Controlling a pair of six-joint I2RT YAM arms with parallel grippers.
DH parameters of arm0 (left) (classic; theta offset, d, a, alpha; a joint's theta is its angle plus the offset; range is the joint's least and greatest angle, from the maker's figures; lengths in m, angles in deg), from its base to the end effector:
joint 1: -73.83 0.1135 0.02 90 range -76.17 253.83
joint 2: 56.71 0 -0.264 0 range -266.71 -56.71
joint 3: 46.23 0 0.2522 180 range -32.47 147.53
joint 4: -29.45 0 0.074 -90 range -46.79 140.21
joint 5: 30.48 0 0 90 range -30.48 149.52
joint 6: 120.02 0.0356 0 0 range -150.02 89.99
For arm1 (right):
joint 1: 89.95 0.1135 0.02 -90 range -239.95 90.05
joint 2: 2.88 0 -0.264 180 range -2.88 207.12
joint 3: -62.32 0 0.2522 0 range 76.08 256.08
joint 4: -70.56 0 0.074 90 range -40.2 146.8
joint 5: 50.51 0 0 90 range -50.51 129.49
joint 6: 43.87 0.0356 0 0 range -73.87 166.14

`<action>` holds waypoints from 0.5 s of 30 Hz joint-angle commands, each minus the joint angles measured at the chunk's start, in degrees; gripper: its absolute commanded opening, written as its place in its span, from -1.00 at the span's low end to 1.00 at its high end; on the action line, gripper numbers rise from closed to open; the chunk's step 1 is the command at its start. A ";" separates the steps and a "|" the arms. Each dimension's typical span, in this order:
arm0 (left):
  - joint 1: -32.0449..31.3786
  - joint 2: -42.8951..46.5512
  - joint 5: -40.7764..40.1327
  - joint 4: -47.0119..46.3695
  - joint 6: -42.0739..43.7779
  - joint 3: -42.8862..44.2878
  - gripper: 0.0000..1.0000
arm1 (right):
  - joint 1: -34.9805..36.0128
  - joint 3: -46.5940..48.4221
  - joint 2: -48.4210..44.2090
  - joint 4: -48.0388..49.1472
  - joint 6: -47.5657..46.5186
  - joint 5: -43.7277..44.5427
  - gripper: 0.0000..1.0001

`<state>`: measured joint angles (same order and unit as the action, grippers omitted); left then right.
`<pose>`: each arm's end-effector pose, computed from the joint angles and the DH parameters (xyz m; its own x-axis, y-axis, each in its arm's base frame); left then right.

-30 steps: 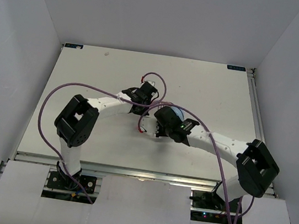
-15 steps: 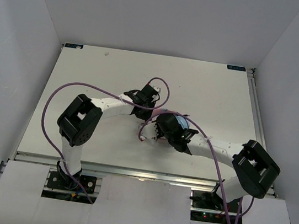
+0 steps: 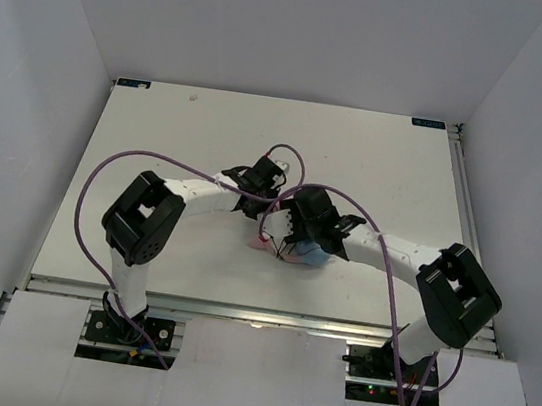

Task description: Wrap the headphones

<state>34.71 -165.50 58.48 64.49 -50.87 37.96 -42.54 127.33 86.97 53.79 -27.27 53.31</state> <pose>0.3028 -0.2454 0.1639 -0.8476 0.2306 -0.4779 0.3446 0.9241 -0.1653 0.2291 0.2367 0.1995 0.4409 -0.8954 -0.0616 -0.6004 -0.2432 -0.7618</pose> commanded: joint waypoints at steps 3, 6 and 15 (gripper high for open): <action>0.90 6.20 0.25 0.25 -0.44 -1.82 -0.21 | -6.79 5.02 -4.33 -7.78 4.22 -7.37 0.34; 1.04 8.45 -0.45 0.37 0.30 -1.99 0.09 | -9.37 7.21 -6.63 -10.27 7.11 -10.05 0.35; 2.05 16.89 -1.85 4.09 5.02 -1.55 0.90 | -19.21 12.20 -14.79 -16.05 29.51 -33.51 0.69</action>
<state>36.07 -154.16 57.22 66.18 -49.10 36.05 -57.29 136.81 77.01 40.59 -12.87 35.15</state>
